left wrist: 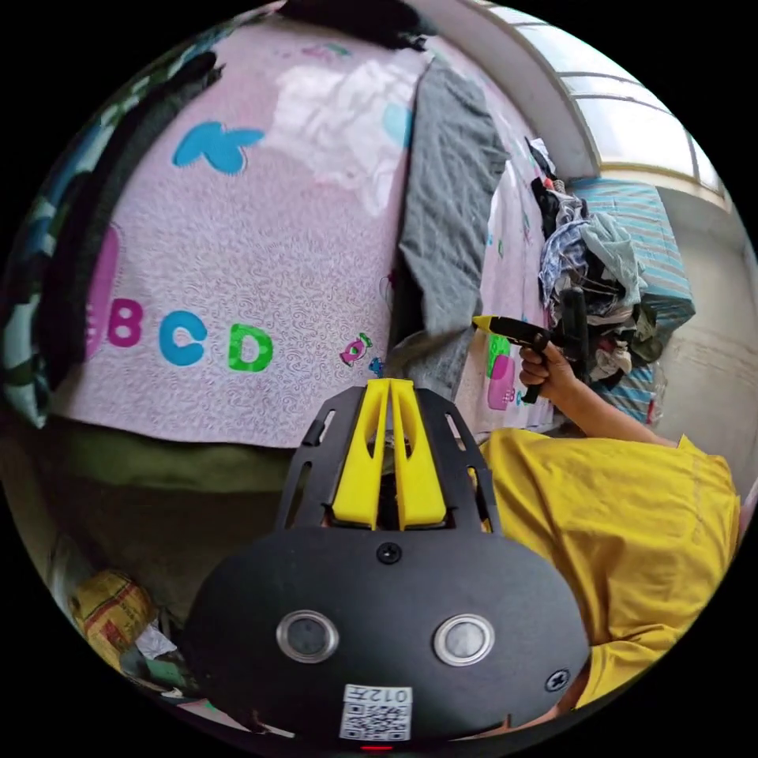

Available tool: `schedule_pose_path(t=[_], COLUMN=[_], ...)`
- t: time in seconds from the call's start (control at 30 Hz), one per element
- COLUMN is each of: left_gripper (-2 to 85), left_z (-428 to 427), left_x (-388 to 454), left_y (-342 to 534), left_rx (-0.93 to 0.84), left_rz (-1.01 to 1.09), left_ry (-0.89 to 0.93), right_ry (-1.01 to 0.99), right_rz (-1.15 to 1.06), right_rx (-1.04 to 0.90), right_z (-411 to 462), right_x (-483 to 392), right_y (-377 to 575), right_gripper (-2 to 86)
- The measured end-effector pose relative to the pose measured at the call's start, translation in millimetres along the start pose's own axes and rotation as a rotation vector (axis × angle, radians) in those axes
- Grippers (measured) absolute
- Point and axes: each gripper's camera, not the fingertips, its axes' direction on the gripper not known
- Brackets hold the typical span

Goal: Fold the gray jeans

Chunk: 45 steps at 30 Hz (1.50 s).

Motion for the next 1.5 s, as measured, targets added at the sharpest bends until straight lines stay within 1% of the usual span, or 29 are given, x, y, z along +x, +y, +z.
schedule_pose_path(t=[0.03,0.1,0.23,0.37,0.6,0.67,0.73,0.83,0.87,0.93,0.97,1.0,1.03,1.07,1.13,1.17,1.27,1.33,1.4,1.47,1.5], left_gripper=[0.4,0.4,0.3,0.3,0.1,0.1,0.1,0.0,0.0,-0.1,-0.1,-0.1,-0.1,-0.1,-0.1,-0.1,-0.1,-0.1,-0.1,0.0,0.0], left_z=[-5,2,55,93,133,135,138,141,142,144,145,146,147,147,149,150,152,154,155,156,156], left_x=[14,35,70,86,87,83,81,80,80,81,80,80,79,79,79,79,80,80,81,79,78], left_y=[9,17,8,-10,-28,-28,-28,-29,-30,-31,-33,-33,-34,-35,-37,-38,-43,-46,-48,-49,-49], left_rx=[0.034,0.032,-0.093,-0.127,-0.209,-0.196,-0.196,-0.182,-0.181,-0.181,-0.182,-0.182,-0.182,-0.182,-0.184,-0.188,-0.207,-0.221,-0.231,-0.232,-0.232], left_rz=[0.034,0.09,0.208,0.237,0.206,0.176,0.16,0.153,0.151,0.15,0.146,0.142,0.136,0.131,0.128,0.127,0.127,0.129,0.135,0.129,0.125], left_ry=[-0.048,-0.102,-0.183,-0.147,-0.174,-0.139,-0.124,-0.118,-0.119,-0.119,-0.116,-0.113,-0.108,-0.105,-0.104,-0.104,-0.104,-0.103,-0.103,-0.089,-0.083], right_ry=[-0.011,-0.028,-0.043,-0.02,0.029,0.099,0.272,0.39,0.426,0.659,0.721,0.836,0.941,0.989,1.149,1.179,1.301,1.438,1.462,1.445,1.453], right_rz=[0.003,0.008,0.019,-0.014,-0.037,-0.093,-0.174,-0.268,-0.295,-0.425,-0.458,-0.521,-0.571,-0.592,-0.642,-0.653,-0.766,-0.802,-0.798,-0.789,-0.743], right_rx=[-0.005,-0.017,-0.04,-0.049,-0.122,-0.096,0.019,0.167,0.184,0.238,0.247,0.253,0.253,0.249,0.197,0.184,0.068,-0.021,-0.069,-0.056,-0.044], right_z=[3,7,17,26,60,54,38,25,26,42,48,61,74,80,105,111,143,162,164,158,152], right_x=[0,0,-1,-12,-16,-25,-39,-59,-65,-89,-95,-104,-110,-112,-111,-110,-98,-79,-65,-58,-53], right_y=[-2,-6,-15,-19,-22,-27,-44,-84,-95,-137,-148,-170,-193,-204,-245,-253,-277,-288,-295,-302,-310], right_gripper=[0.4,0.3,0.3,0.3,0.2,0.1,0.0,0.0,0.0,0.0,0.0,0.0,0.0,0.0,0.0,0.0,-0.1,-0.1,-0.2,-0.2,-0.2])
